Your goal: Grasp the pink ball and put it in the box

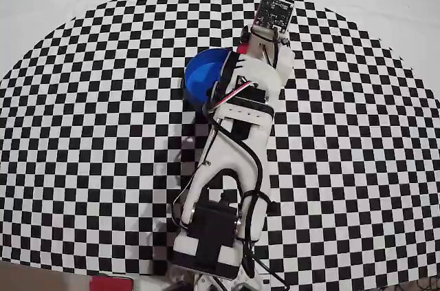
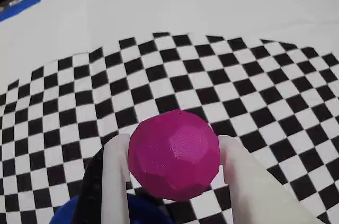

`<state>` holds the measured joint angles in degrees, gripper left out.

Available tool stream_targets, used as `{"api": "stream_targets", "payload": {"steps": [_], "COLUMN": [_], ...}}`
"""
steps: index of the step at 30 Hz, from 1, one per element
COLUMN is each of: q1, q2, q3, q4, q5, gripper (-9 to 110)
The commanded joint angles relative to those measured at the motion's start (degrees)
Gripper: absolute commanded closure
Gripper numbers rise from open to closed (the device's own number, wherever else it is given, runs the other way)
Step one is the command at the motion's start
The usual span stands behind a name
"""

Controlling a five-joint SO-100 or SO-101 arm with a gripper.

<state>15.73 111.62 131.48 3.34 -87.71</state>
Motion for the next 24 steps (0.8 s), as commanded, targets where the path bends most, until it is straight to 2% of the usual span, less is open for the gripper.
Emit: {"api": "stream_targets", "payload": {"steps": [1, 24], "q1": [-1.67, -8.44], "q2": [3.78, 11.87], "q3": [0.53, 10.2], "q4": [-1.05, -1.76], "q5": [-0.44, -0.79], "gripper": [101, 101]}}
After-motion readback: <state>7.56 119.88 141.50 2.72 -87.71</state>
